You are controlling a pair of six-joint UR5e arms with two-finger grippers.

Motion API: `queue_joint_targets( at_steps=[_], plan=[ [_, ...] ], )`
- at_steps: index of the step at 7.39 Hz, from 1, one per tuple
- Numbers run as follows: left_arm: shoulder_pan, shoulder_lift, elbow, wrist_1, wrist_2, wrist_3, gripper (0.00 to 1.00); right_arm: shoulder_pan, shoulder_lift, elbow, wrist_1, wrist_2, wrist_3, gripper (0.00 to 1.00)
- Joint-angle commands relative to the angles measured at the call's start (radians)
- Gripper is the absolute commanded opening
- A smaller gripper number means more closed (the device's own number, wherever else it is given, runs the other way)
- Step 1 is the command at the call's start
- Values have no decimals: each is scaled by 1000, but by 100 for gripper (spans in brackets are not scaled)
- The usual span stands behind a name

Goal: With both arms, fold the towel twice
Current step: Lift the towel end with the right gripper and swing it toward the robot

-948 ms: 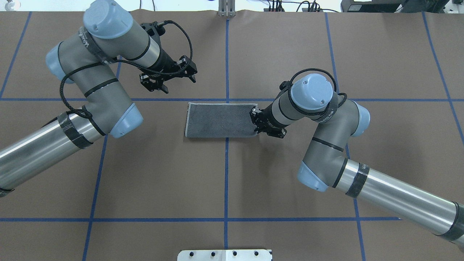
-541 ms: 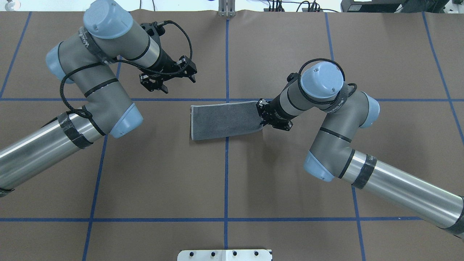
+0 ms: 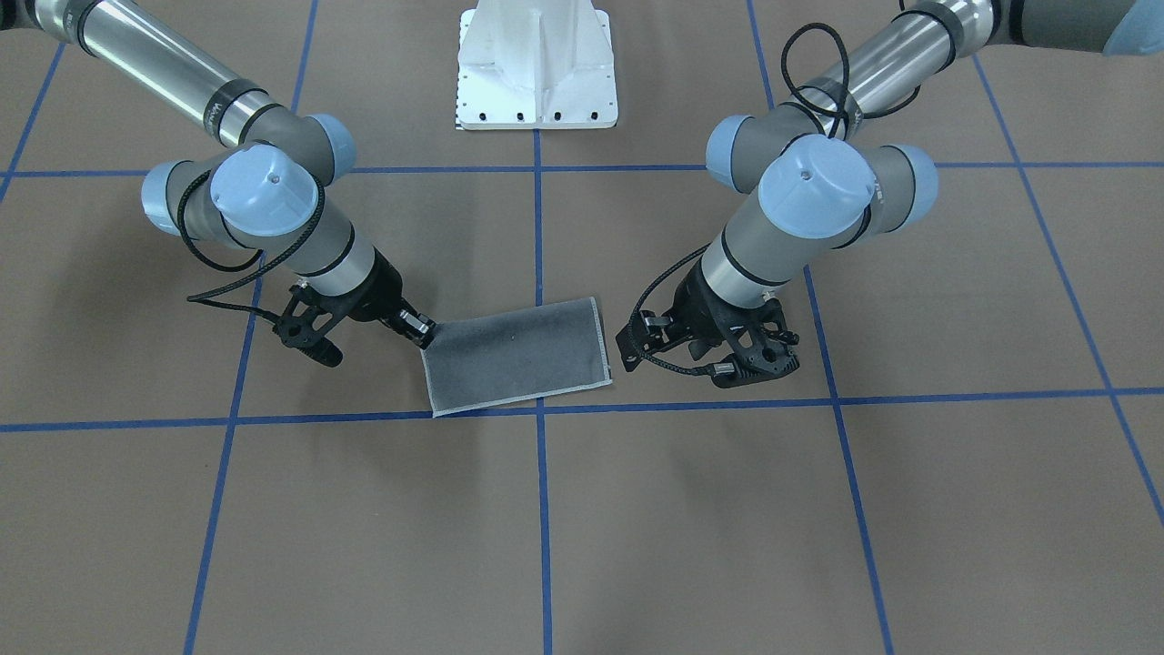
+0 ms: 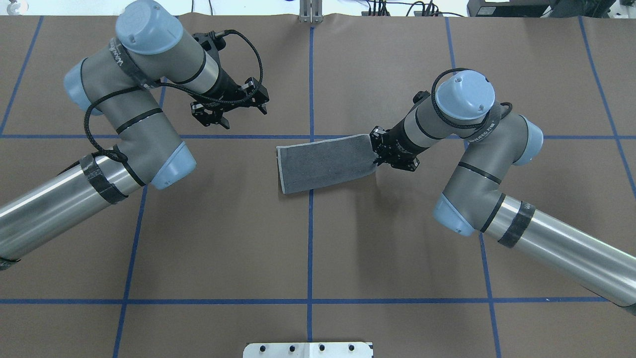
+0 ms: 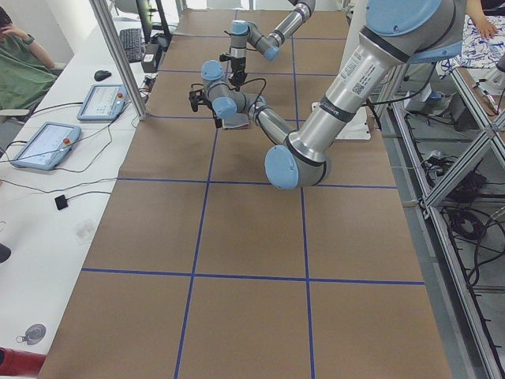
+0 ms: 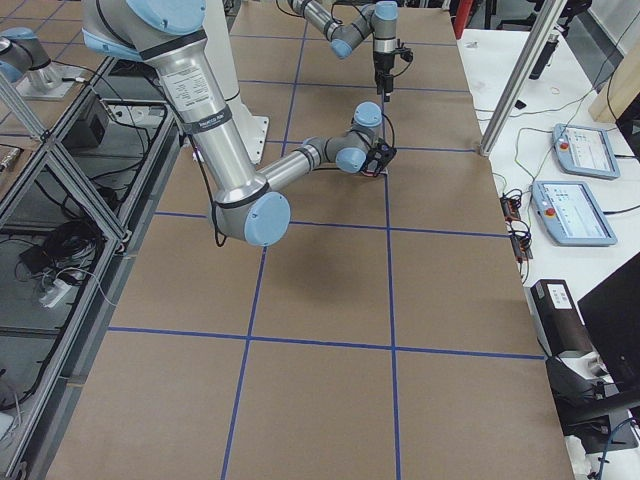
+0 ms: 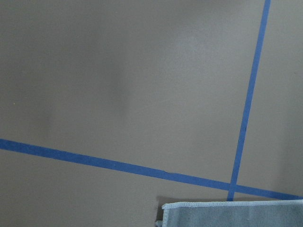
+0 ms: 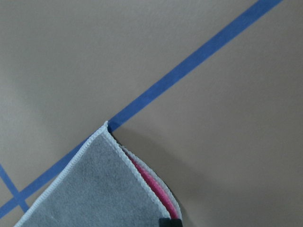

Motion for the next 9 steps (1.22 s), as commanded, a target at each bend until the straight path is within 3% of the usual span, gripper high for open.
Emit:
queue_joint_targets(
  at_steps=[1, 2, 5, 7, 9],
  plan=[
    [-1, 0, 1, -2, 2, 2, 99, 0, -28, 57, -8, 60, 4, 0],
    [-3, 0, 1, 0, 2, 2, 99, -14, -20, 71, -10, 134, 8, 0],
    [-13, 0, 4, 0, 3, 25, 99, -136, 32, 134, -10, 149, 93, 0],
    [-13, 0, 7, 0, 3, 25, 99, -202, 101, 123, -11, 132, 194, 0],
    [-22, 0, 7, 0, 3, 25, 99, -256, 135, 112, -8, 30, 220, 0]
  ],
)
